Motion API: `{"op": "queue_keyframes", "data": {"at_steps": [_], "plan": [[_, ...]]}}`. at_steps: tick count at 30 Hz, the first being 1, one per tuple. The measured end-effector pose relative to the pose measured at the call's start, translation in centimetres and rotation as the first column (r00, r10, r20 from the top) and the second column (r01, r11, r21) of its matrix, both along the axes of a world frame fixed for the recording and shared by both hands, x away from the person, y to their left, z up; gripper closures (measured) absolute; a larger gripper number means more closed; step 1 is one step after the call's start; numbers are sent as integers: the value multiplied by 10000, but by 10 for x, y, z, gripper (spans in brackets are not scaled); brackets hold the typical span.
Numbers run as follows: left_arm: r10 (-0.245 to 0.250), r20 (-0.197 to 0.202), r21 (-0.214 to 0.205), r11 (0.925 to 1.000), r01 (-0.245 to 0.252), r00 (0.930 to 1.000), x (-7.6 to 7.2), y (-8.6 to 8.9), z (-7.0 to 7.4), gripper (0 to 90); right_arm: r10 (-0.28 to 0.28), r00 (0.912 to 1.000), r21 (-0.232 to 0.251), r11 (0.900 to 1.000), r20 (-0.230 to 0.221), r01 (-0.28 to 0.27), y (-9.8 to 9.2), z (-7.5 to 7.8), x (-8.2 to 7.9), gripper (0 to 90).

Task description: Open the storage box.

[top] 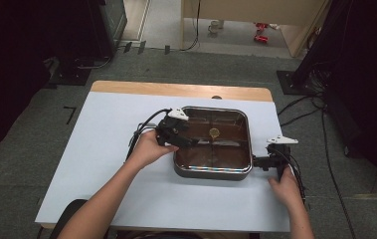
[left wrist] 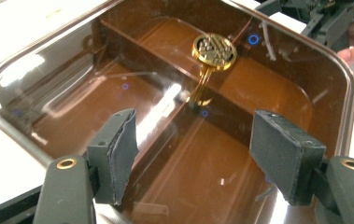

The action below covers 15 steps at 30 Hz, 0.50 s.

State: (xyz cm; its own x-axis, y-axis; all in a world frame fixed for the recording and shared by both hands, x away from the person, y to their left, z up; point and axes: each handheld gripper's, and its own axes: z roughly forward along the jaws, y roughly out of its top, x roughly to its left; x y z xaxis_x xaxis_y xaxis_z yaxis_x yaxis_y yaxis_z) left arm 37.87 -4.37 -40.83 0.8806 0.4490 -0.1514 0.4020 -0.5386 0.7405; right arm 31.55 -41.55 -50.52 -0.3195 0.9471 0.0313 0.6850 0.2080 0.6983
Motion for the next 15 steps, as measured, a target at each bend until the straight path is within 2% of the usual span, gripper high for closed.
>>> {"op": "queue_keyframes", "data": {"at_steps": [9, 15], "plan": [[-434, 211, 240, 9988, 429, 9988, 9, -31, -4, 335, -9, 10000, 5, 10000, -8, 9, 0, 0, 0, 0], [-577, 209, 182, 9982, 573, 9981, 15, -47, -7, 356, -10, 10000, 10, 10000, -11, 10, 0, 0, 0, 0]]}}
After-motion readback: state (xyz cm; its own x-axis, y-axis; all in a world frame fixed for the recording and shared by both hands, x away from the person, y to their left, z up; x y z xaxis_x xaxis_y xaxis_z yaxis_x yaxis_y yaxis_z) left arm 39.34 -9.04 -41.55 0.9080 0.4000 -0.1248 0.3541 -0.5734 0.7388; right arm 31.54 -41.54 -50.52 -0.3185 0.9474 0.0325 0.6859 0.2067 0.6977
